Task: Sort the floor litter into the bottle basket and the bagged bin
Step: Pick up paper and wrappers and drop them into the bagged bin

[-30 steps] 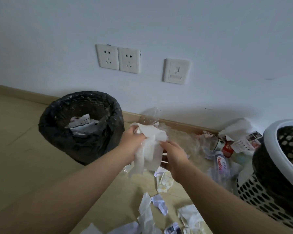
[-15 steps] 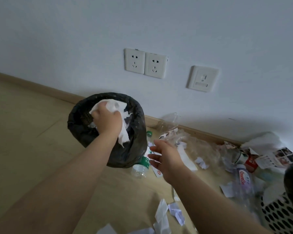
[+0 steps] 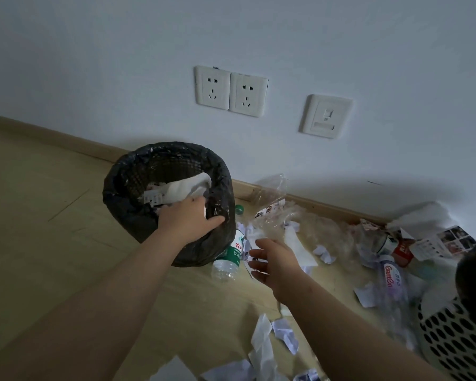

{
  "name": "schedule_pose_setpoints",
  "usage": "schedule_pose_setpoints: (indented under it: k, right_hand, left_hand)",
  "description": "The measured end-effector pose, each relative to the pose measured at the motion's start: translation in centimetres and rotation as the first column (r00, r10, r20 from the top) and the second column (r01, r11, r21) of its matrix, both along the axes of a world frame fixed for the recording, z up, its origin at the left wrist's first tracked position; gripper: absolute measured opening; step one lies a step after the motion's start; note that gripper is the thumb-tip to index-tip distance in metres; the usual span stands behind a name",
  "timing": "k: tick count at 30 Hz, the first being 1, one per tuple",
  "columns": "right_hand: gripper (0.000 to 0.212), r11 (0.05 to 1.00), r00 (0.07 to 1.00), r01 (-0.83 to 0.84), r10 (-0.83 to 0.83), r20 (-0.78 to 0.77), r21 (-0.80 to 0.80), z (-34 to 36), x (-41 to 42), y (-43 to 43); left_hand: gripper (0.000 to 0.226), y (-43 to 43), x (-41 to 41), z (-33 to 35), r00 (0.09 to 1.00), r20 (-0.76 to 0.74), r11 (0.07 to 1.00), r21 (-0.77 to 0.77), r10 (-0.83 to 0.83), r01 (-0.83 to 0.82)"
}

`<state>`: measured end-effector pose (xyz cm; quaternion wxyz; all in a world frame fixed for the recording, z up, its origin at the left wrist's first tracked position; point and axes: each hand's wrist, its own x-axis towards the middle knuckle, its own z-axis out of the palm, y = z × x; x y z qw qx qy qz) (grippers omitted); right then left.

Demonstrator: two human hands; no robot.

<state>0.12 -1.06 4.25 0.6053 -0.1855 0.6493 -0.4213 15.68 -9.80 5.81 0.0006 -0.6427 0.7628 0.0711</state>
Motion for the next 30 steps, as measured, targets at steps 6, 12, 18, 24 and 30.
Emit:
schedule_pose_setpoints:
  k: [6,12,18,24,30]
  right_hand:
    - [0.006,0.998,0.998,-0.044,0.046,-0.049,0.047,-0.7,-1.5,0.9]
    - [0.009,0.996,0.993,-0.064,0.07,-0.099,0.066,-1.4,-2.8,1.8]
    - [0.011,0.991,0.985,-0.103,0.113,-0.128,0.081,-1.7,-3.2,2.2]
    - [0.011,0.983,0.956,-0.176,0.183,-0.231,0.052,-1.8,-3.0,2.4]
    - [0.008,0.94,0.821,-0.331,0.329,-0.467,0.082,-4.6,-1.6,4.6]
  left_hand:
    - [0.038,0.6,-1.0,0.4,0.991,-0.127,0.997,0.057,-0.046,0.054]
    - [0.025,1.6,-2.0,0.8,0.956,-0.215,0.959,0.159,-0.2,0.236]
    - [0.046,1.8,-2.8,1.3,0.956,-0.254,0.949,0.237,-0.147,0.209]
    - [0.027,2.0,-2.8,1.6,0.962,-0.088,0.964,-0.086,-0.26,0.253]
    - [0.023,7.0,-1.8,-1.3,0.848,-0.035,0.619,-0.699,-0.529,0.358]
